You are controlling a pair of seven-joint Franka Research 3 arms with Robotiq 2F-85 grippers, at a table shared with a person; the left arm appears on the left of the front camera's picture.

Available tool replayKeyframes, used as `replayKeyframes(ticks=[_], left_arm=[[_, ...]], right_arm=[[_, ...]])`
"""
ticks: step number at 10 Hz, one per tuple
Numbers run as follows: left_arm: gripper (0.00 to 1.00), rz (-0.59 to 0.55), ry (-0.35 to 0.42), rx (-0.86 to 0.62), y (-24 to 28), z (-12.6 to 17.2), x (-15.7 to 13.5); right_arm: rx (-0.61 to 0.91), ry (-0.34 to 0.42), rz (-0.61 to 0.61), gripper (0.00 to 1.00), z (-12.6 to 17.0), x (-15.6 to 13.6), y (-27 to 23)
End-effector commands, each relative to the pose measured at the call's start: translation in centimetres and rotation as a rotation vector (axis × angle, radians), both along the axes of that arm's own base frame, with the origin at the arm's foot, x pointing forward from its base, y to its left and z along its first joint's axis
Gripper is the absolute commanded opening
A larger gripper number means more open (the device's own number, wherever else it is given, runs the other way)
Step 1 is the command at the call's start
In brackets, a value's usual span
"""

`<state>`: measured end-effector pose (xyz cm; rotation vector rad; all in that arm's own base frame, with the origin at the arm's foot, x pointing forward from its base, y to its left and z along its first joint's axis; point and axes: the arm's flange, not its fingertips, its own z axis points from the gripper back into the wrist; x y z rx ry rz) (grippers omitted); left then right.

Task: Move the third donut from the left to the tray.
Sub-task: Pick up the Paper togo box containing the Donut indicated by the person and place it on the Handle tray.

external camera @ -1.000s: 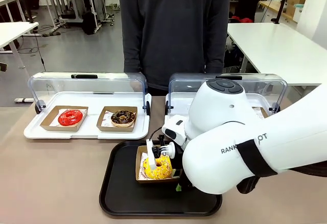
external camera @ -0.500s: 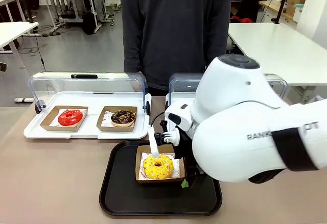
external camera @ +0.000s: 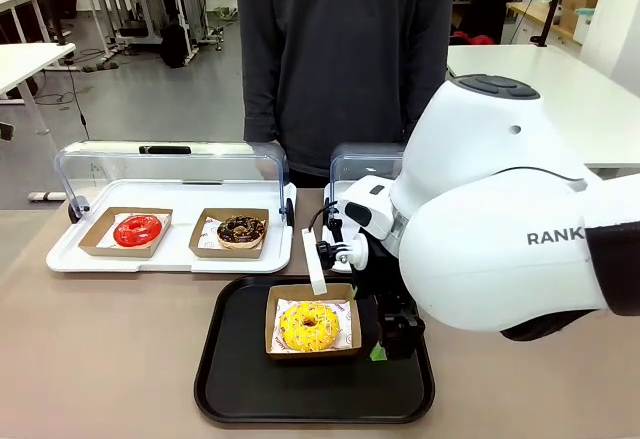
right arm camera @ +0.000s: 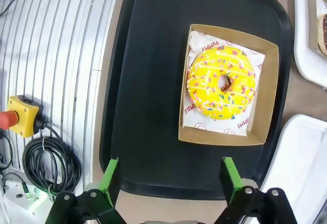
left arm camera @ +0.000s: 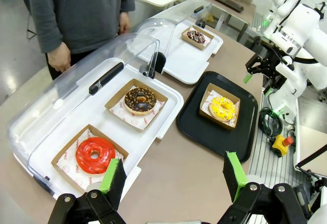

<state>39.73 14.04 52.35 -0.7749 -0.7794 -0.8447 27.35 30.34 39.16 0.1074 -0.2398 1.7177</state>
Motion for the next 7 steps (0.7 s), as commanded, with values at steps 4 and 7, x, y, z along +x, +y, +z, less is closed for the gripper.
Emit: replayKeyframes(ticks=[4,7], left_arm=[[1.00,-0.005,-0.015,-0.017,-0.06,0.18,-0.06],[1.00,-0.005,-0.015,-0.017,-0.06,0.18,-0.06]], right_arm=[[0.009,-0.019,0.003,1.00,-0.14,-0.09,0.53],[0.009,-0.019,0.003,1.00,-0.14,-0.09,0.53]])
